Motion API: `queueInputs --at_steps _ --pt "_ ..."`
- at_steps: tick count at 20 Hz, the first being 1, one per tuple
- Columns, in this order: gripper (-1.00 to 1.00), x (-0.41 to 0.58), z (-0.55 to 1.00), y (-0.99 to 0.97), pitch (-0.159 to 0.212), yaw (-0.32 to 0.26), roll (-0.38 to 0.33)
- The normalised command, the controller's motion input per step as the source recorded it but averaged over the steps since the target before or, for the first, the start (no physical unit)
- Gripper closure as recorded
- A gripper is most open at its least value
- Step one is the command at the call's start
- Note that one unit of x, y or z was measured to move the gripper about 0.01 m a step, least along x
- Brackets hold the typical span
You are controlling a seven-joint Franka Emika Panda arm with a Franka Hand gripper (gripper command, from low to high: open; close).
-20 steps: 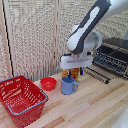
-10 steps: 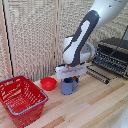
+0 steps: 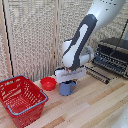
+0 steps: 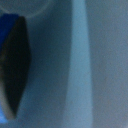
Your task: Observe the blue drinking vessel close to you. Point your gripping mechanism towards the blue drinking vessel. Softly grip the blue drinking vessel using your gripping mechanism. Move your gripping mechanism and the blue drinking vessel above the receptacle. Let go of the blue drinking vessel into the receptacle.
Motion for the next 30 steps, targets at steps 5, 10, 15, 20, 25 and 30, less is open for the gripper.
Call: queueInputs --at_steps 5,10,15,20,25,30 --pt "1.0 -0.641 -0.13 0.01 -0.035 -0.053 -0.04" --pt "1.0 -0.381 0.22 0.0 -0.078 -0.118 0.015" --pt "1.0 -0.026 0.89 0.0 -0.045 -0.13 0.056" --pt "1.0 0.401 0.89 0.0 -0.012 -0.092 0.029" --pt "1.0 0.983 0.9 0.03 0.041 0.005 0.0" --pt "1.0 0.99 0.98 0.02 0.076 0.024 0.007"
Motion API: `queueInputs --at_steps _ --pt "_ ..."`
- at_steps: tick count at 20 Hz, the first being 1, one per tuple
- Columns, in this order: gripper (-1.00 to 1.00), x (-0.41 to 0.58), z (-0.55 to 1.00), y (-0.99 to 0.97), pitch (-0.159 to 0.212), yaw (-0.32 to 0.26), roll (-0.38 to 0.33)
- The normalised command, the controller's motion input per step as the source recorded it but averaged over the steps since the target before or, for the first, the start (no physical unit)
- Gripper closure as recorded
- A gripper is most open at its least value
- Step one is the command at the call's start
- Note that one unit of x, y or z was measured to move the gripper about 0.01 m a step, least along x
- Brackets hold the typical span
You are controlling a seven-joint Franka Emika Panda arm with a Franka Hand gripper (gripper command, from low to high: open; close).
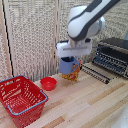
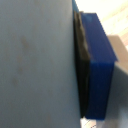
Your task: Observe the blue drinking vessel close to you. Point your gripping mechanism towards the blue drinking vessel. Softly grip the blue drinking vessel using your gripping mechanism. Move your gripping mechanism and the blue drinking vessel above the receptacle. Let go of the blue drinking vessel into the receptacle.
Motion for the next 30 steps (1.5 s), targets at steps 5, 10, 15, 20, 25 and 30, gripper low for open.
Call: queueInputs --at_steps 5,10,15,20,25,30 --pt "1.0 0.843 0.78 0.26 0.135 0.048 0.072" --pt "1.0 0.522 0.58 0.68 0.187 0.072 0.124" --pt "1.0 0.322 0.54 0.79 0.168 0.037 0.133" --pt "1.0 0.135 0.47 0.85 0.142 0.017 0.103" --pt "1.0 0.049 0.19 0.96 0.139 0.011 0.009" --pt "1.0 0.03 -0.07 1.0 0.13 0.001 -0.021"
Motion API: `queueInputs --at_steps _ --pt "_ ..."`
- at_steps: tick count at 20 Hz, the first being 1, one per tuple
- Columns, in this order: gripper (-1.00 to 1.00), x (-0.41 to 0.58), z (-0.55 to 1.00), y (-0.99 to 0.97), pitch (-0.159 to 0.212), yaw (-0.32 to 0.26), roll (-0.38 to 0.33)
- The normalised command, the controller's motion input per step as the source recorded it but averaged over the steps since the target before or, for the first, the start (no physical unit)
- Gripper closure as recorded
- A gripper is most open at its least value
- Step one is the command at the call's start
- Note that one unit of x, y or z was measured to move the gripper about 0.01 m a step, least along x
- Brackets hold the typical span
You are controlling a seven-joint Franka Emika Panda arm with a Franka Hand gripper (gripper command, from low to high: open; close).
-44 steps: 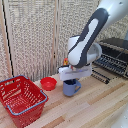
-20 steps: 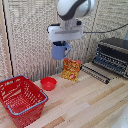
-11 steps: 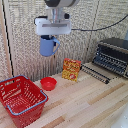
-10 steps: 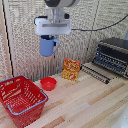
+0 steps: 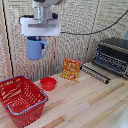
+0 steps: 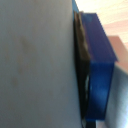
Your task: Observe the blue drinking vessel close to you. Point your gripping mechanism towards the blue drinking vessel. Softly grip the blue drinking vessel using your gripping mechanism. Move your gripping mechanism and the blue drinking vessel above the receptacle. Let go of the blue drinking vessel into the receptacle.
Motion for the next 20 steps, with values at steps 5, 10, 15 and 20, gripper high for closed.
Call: queueInputs --at_steps 5,10,15,20 --pt "1.0 0.037 -0.44 0.97 0.086 0.0 -0.109" --pt "1.0 0.051 -0.74 0.81 0.065 0.0 -0.221" --pt "1.0 0.015 -0.72 0.57 0.012 -0.082 -0.259" --pt "1.0 0.185 -0.53 0.23 -0.006 -0.069 -0.121"
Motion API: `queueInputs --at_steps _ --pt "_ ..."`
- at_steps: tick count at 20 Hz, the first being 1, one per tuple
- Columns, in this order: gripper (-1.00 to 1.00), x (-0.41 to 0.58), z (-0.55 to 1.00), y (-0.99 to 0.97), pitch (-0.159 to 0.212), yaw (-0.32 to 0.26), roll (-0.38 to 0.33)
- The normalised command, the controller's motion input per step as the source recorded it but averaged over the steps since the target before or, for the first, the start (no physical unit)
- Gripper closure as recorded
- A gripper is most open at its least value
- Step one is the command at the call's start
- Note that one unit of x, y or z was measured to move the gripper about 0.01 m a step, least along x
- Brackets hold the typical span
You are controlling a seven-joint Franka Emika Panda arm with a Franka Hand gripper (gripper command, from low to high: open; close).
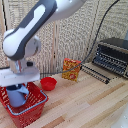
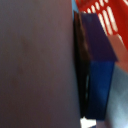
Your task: Observe the blue drinking vessel close to you. Point your gripping mechanism towards the blue drinking vessel. Softly grip the blue drinking vessel using your gripping mechanism. Move your gripping mechanism and the blue drinking vessel above the receptacle. Let go of the blue drinking vessel into the receptacle.
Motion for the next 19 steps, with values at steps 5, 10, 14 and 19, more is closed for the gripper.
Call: queueInputs --at_steps 5,10,14,19 --pt "-1.0 0.222 -0.16 0.05 -0.042 0.0 -0.038" --pt "-1.0 0.183 0.33 0.0 -0.002 -0.003 0.0" --pt "-1.0 0.096 0.81 0.0 0.0 -0.001 0.0" --pt "-1.0 0.024 1.0 -0.05 0.045 -0.003 0.0"
